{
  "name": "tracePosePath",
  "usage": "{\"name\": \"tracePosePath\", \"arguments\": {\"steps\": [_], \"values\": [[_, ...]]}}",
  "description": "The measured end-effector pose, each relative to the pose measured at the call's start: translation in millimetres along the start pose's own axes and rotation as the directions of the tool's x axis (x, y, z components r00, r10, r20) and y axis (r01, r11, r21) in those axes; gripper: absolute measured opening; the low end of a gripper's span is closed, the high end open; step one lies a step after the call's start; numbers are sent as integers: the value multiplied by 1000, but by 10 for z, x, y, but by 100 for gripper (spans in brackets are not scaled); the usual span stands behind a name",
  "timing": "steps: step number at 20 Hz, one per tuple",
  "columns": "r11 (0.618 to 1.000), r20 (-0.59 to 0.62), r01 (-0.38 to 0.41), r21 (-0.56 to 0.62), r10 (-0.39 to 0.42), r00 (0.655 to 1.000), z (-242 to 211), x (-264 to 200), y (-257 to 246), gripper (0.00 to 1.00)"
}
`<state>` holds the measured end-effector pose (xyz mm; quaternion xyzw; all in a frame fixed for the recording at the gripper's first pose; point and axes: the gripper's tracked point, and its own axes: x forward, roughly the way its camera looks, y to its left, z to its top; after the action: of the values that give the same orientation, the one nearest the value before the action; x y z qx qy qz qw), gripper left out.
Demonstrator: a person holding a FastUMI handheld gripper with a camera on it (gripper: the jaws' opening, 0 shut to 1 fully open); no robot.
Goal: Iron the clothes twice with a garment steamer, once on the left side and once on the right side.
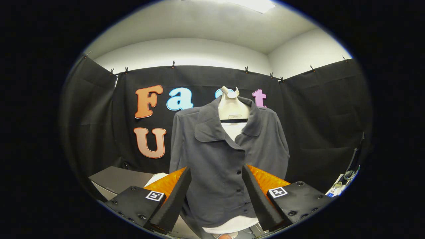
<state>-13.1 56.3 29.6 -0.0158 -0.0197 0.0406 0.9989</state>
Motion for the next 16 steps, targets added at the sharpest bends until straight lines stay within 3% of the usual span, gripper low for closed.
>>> {"name": "tracePosePath", "arguments": {"steps": [16], "values": [[991,-51,-131,-15,130,990,123,100,933,98]]}}
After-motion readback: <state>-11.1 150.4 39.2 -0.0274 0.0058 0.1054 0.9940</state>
